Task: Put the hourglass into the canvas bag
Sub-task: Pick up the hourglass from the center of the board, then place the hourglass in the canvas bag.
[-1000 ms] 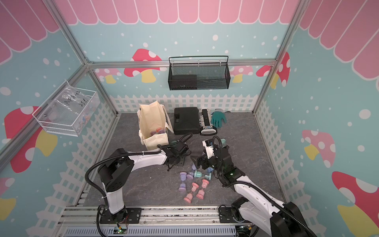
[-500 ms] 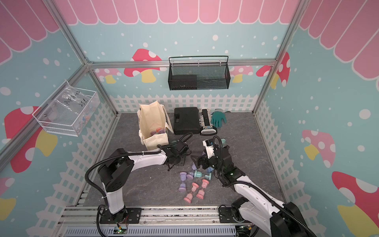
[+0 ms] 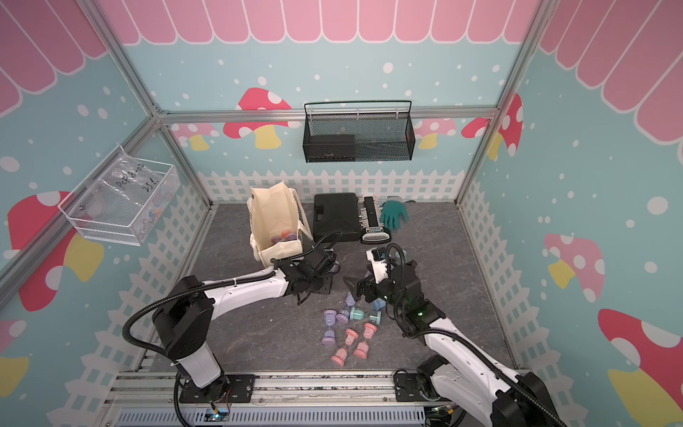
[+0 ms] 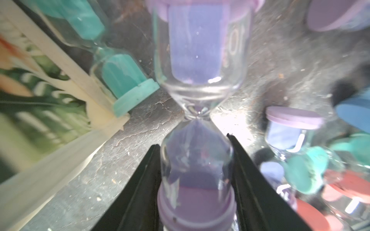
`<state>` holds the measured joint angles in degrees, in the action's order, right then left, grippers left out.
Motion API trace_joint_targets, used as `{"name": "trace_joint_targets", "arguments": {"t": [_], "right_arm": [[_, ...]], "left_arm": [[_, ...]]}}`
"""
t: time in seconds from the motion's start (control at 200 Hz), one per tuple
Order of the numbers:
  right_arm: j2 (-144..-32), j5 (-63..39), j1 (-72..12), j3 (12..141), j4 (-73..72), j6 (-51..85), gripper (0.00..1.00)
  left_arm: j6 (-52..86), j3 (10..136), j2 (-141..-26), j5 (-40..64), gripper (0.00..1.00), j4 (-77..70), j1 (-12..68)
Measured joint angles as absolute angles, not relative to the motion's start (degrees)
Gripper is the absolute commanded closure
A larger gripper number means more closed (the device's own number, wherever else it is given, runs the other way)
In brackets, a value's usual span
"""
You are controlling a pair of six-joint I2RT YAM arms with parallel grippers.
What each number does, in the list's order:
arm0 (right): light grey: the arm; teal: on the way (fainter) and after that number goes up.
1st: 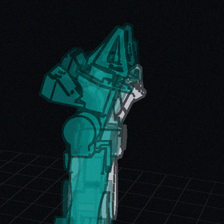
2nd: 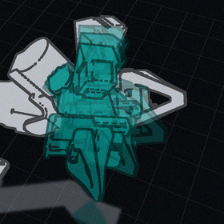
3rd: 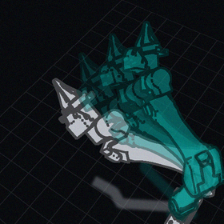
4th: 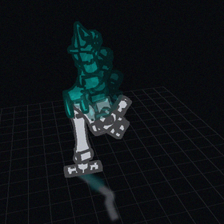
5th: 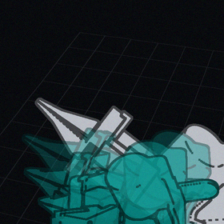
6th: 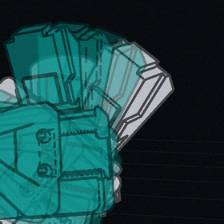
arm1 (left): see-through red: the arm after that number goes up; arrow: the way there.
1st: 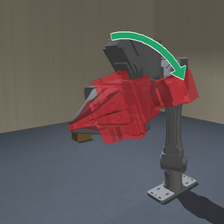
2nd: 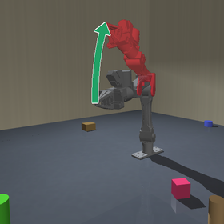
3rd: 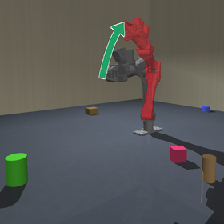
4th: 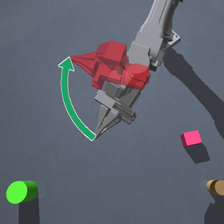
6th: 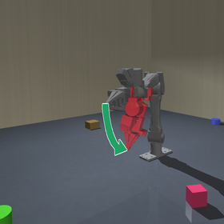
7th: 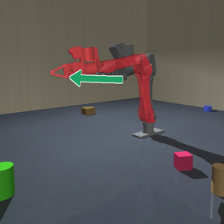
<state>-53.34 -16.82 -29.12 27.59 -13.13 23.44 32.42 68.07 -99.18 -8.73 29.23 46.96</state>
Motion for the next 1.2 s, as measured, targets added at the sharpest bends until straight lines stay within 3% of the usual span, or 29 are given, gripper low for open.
{"name": "trace_joint_targets", "arguments": {"t": [0.79,1.201], "right_arm": [[-52.5,-26.2,-29.1,37.5,-13.8,19.7,0.00],[-58.6,-30.5,-28.9,40.6,-21.1,20.4,0.00]], "left_arm": [[26.4,77.3,-78.8,-13.0,0.75,38.4,46.5],[24.9,85.5,-77.1,-16.3,0.78,44.2,39.2]]}}
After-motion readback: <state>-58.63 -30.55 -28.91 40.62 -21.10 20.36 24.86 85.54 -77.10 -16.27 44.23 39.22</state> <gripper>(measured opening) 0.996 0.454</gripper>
